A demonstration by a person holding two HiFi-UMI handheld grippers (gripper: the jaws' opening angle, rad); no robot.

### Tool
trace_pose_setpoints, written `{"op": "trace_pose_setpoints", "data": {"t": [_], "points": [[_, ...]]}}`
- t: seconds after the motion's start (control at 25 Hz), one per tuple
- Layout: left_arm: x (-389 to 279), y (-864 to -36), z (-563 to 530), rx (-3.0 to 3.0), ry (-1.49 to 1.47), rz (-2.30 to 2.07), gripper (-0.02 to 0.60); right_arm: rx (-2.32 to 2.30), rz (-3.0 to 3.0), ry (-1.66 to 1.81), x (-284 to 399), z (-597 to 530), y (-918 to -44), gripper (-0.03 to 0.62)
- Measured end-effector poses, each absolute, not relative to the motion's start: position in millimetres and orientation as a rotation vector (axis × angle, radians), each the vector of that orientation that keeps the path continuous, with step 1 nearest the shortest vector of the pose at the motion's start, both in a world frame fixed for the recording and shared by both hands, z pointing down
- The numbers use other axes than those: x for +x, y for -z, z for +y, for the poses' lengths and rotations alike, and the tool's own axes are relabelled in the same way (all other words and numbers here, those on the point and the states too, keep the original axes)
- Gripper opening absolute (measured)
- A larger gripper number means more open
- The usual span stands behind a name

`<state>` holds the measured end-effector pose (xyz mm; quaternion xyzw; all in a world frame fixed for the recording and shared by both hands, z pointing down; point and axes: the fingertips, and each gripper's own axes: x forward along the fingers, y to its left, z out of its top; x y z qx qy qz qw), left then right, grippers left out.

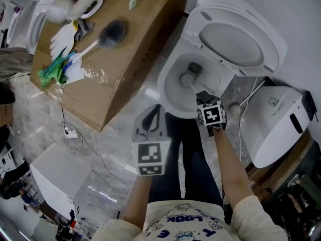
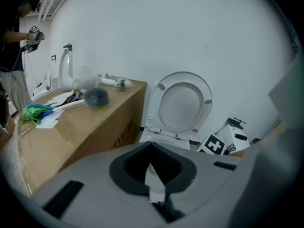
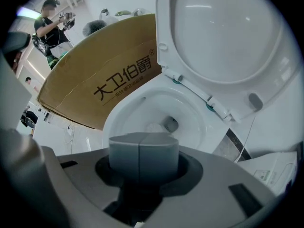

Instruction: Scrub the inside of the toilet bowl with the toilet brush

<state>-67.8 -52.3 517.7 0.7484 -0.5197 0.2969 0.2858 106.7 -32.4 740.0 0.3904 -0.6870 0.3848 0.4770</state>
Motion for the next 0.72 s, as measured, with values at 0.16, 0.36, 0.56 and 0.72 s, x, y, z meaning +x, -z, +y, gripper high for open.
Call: {"op": "trace_pose_setpoints", "data": {"t": [0.16, 0.36, 0.56, 0.72], "points": [[-64, -515, -53, 2.009, -0.785, -1.391, 0.002, 0.901, -1.709, -0.934, 101, -24, -733, 0.164], [-59, -511, -55, 2.020, -0.772, -1.391, 0.002, 0.832, -1.748, -0.928, 95, -14, -719, 0.164], [-55, -509, -57, 2.017, -0.762, -1.392, 0.002, 0.774, -1.784, -0.938, 90, -5, -706, 0.164], [-49, -503, -62, 2.035, -0.745, -1.396, 0.002, 0.716, -1.808, -0.928, 90, 3, -698, 0.164]]}}
